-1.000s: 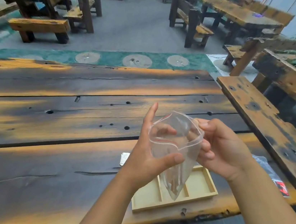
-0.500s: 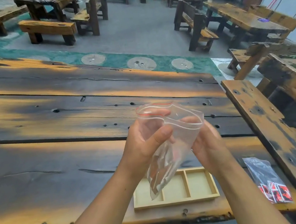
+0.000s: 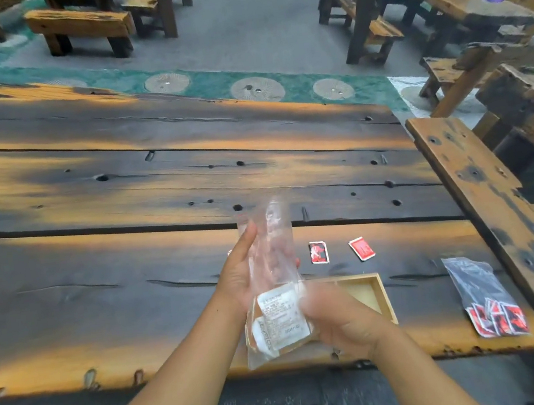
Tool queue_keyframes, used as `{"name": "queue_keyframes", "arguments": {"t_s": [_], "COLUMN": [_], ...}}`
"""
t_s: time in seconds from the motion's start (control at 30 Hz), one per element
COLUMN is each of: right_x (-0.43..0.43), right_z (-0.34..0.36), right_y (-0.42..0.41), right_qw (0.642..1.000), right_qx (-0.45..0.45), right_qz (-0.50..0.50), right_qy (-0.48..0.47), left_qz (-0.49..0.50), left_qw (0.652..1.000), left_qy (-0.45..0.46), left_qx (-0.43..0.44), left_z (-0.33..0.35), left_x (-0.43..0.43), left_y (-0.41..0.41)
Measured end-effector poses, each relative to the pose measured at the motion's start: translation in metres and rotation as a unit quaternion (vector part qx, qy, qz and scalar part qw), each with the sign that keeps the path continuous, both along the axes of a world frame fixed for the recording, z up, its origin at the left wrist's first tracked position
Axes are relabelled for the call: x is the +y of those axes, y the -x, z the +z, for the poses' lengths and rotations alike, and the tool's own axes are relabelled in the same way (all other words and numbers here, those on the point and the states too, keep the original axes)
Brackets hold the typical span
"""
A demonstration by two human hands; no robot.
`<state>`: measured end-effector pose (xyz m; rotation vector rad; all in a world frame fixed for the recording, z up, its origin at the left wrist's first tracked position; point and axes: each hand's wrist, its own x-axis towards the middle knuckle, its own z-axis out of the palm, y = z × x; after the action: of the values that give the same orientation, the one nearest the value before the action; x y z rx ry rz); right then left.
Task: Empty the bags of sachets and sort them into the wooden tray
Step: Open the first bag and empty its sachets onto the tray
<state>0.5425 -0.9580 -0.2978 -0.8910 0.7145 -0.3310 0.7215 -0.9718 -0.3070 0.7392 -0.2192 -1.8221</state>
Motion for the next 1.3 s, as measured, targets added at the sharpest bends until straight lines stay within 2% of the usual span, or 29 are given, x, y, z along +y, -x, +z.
{"name": "queue_keyframes", "arguments": {"t_s": [0.17, 0.33, 0.57, 0.87, 1.03, 1.3], "right_x": [0.023, 0.043, 0.06, 0.057, 0.051, 0.043], "right_z": [-0.031, -0.051, -0.062, -0.062, -0.057, -0.04], "right_y": [0.001, 0.005, 0.006, -0.008, -0.007, -0.006], "right_qw": [0.993, 0.976, 0.949, 0.935, 0.937, 0.936], "right_qx": [-0.005, 0.051, 0.055, 0.057, 0.059, 0.037], "right_qz": [-0.077, -0.135, -0.188, -0.213, -0.197, -0.196], "right_qy": [-0.094, -0.162, -0.247, -0.277, -0.283, -0.291], "left_qz": [-0.016, -0.052, -0.107, -0.074, -0.055, -0.037], "left_qw": [0.996, 0.986, 0.97, 0.969, 0.974, 0.967], "left_qy": [-0.081, -0.133, -0.203, -0.232, -0.208, -0.224], "left_qx": [0.036, 0.08, 0.08, 0.041, 0.07, 0.115], "left_z": [-0.056, -0.101, -0.141, -0.141, -0.136, -0.121], "left_x": [0.009, 0.027, 0.054, 0.053, 0.052, 0.048], "left_y": [0.008, 0.013, 0.013, 0.005, 0.006, 0.009]}}
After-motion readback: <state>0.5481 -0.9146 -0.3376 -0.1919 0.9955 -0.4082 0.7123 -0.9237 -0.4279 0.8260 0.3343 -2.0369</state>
